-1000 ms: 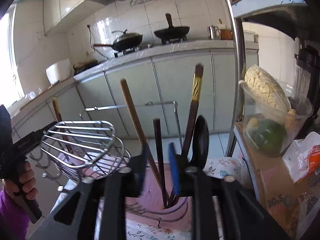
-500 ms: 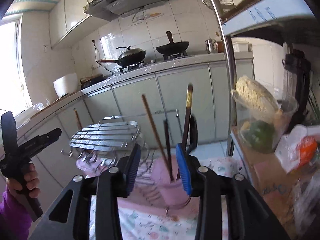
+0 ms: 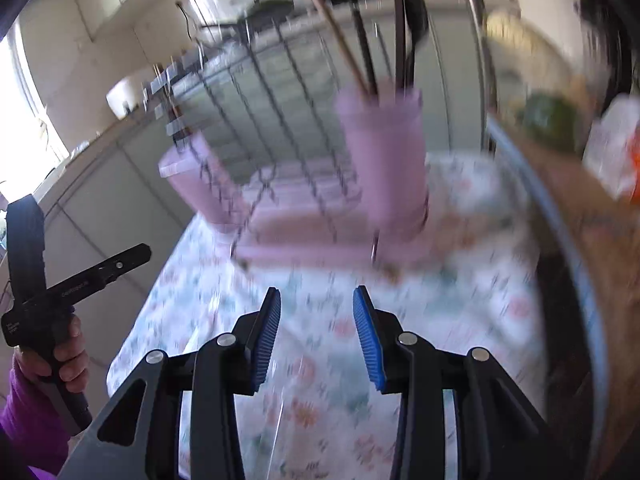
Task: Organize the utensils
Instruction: 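Move both tools back down to the clear spoon and fork on the cloth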
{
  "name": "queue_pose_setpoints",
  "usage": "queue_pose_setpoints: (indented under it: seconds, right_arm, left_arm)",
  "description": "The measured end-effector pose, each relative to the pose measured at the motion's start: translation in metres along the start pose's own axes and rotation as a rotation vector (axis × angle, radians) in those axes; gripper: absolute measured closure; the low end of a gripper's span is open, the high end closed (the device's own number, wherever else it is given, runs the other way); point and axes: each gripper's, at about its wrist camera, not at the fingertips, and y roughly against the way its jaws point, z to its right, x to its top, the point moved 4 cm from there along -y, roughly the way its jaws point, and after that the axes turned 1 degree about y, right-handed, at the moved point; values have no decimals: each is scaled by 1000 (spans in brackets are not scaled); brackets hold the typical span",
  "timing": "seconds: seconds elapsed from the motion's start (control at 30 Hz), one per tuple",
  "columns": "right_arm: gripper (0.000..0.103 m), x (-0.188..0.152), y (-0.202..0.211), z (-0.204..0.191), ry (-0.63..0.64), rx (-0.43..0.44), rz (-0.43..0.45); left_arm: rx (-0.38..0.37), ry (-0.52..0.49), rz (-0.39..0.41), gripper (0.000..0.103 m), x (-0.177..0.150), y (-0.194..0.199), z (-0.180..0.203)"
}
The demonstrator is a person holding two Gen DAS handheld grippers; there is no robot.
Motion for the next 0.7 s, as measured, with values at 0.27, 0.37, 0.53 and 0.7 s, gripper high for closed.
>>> queue_pose_setpoints:
  seconds: [0.27, 0.37, 0.53, 0.7]
  right_arm:
    - [67, -39, -25, 12, -91, 63, -152]
    - [68, -43, -29, 11, -86, 73, -176]
    - [70, -48, -35, 7, -73, 95, -210]
    - [70, -51, -41, -3, -57, 128, -237]
  left_arm:
    - [17, 27, -202, 60, -44, -35, -8]
    - [22, 11, -236, 61, -47, -40, -3]
    - [40, -39, -288, 71, -44, -52, 8]
    - [75, -105, -354, 77, -41, -66, 16]
